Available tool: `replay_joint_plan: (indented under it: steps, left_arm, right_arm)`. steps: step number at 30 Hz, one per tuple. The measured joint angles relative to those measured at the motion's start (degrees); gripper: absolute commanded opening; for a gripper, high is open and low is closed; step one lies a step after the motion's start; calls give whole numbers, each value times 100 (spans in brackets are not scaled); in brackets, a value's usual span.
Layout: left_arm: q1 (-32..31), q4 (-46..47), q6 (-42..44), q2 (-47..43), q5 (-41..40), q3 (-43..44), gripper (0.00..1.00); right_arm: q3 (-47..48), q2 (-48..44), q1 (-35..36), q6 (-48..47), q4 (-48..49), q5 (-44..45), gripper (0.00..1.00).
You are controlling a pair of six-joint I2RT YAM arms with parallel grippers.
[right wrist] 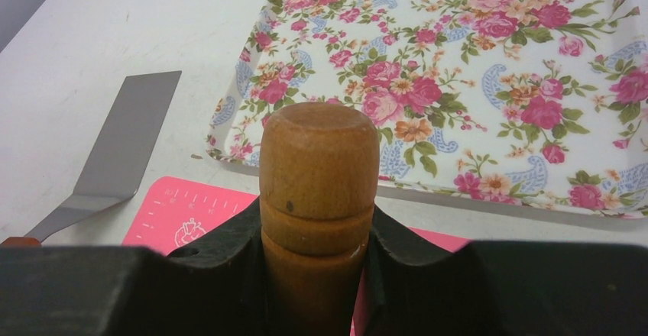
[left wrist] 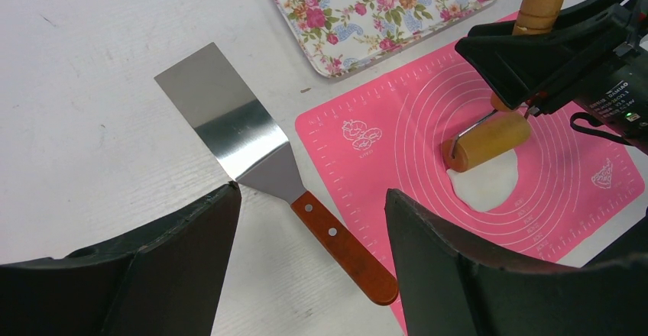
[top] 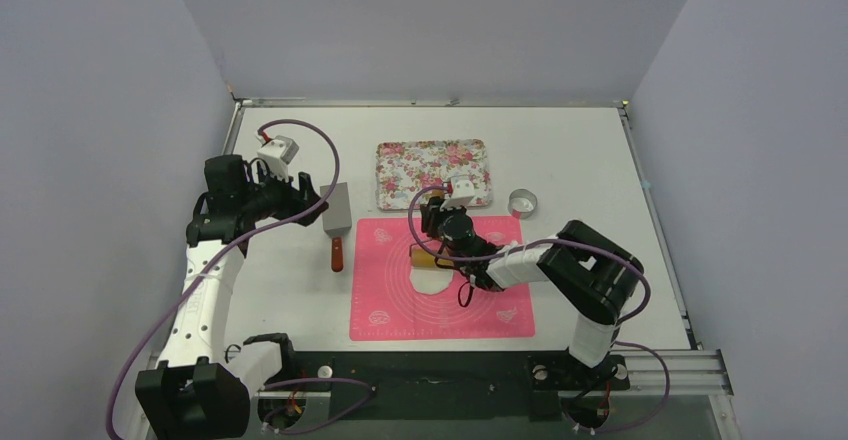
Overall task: Roll out the dumpling wrappers from the dough
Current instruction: Flatten out the dough on the work surface.
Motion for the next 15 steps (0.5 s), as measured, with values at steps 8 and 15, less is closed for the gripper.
replay_joint_plan:
  steps: [8,15]
  left_arm:
    - [0,2,0,0,0,0,68]
    - [0,2,0,0,2,0,68]
  right_arm:
    - [-238,-24,195,7,356,227,0]
    - [-577,-262,682,94,511,463,0]
